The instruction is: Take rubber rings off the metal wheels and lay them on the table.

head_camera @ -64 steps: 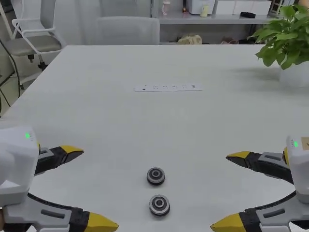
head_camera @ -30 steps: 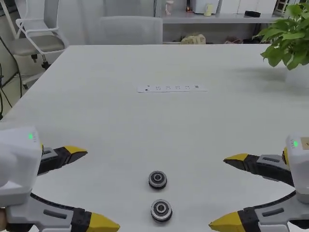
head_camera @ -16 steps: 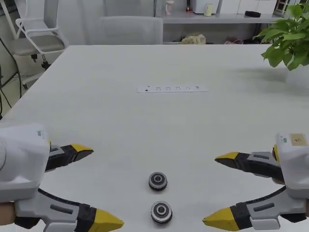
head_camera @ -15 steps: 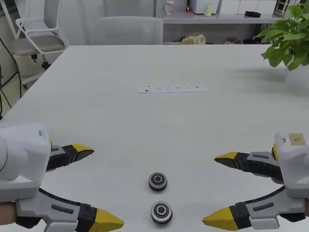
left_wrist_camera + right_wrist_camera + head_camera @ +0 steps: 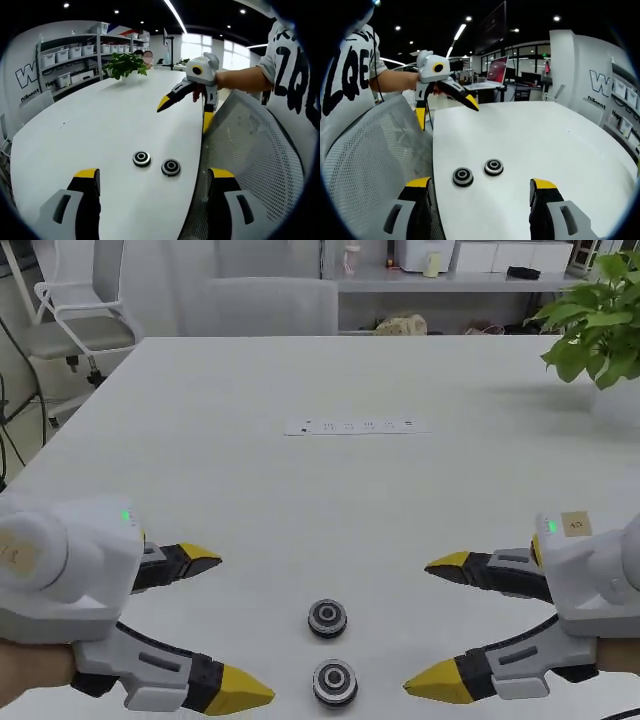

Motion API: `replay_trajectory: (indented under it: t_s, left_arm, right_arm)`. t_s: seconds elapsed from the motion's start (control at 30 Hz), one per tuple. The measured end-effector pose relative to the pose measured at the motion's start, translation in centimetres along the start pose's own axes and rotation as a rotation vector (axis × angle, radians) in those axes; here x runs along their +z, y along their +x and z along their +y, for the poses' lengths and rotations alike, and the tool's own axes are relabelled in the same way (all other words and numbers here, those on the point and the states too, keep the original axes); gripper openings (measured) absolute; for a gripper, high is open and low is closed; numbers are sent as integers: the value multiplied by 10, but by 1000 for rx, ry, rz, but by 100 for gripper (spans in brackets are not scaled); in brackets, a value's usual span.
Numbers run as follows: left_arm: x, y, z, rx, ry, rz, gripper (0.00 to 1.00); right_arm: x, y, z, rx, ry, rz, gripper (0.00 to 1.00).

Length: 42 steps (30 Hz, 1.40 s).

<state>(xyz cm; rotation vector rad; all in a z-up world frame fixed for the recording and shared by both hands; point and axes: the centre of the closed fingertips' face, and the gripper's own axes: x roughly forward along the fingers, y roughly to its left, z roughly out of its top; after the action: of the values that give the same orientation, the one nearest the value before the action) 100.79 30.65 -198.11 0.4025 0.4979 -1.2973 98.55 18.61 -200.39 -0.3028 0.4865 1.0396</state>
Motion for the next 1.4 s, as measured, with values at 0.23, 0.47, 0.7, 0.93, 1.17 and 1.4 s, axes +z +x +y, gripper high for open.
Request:
replay_trajectory:
  t_s: [0.23, 0.47, 0.7, 0.93, 1.17, 1.4]
  left_arm:
    - [0, 13, -2, -25, 16, 17, 84]
    - [-2, 21, -6, -51, 18, 22, 80]
    - [-10, 31, -7, -80, 24, 46, 75]
    - [-14, 42, -10, -111, 42, 69, 70]
    - [-16, 52, -16, -151, 49, 80, 60]
    - [-18, 61, -22, -186, 68, 96, 53]
  right_arm:
    - [-3, 8, 6, 42, -35, 25, 75]
    - [-7, 18, 14, 85, -72, 47, 68]
    - [-15, 32, 19, 134, -69, 67, 65]
    - [-21, 41, 23, 176, -61, 87, 60]
    - [-25, 47, 24, 197, -51, 97, 54]
    - [-27, 54, 24, 215, -52, 105, 47]
